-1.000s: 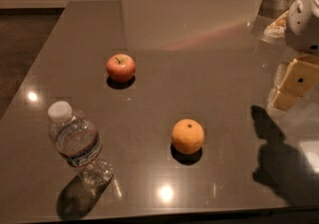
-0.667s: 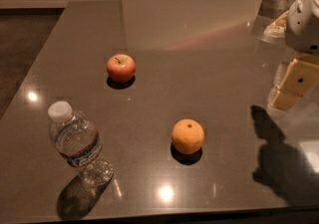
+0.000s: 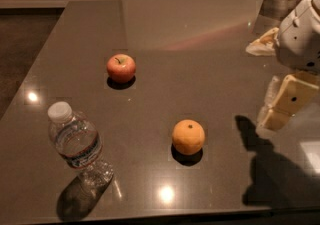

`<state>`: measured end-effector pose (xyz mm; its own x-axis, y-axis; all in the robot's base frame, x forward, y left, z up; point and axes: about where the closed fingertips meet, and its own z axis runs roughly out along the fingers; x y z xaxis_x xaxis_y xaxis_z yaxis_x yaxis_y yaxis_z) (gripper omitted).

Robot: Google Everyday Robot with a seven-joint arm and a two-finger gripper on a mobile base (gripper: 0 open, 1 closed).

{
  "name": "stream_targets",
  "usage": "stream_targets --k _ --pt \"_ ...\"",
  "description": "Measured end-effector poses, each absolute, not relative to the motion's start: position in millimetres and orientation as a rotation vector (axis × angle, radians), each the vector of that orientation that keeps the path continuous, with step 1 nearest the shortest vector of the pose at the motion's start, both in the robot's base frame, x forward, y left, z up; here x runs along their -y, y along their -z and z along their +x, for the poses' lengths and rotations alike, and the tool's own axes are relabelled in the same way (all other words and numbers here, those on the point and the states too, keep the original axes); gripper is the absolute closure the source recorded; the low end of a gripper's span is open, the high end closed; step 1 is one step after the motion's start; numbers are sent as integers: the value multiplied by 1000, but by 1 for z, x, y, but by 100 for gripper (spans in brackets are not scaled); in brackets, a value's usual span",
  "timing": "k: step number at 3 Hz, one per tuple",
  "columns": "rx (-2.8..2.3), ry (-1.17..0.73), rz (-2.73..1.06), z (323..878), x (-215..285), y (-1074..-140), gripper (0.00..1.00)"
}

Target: Pick orange

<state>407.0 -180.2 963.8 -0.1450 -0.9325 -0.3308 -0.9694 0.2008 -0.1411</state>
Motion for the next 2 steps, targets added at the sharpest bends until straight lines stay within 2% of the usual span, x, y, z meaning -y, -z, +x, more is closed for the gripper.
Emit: stream_targets --k 2 --pt "-2046 -297 -1859 380 122 -931 0"
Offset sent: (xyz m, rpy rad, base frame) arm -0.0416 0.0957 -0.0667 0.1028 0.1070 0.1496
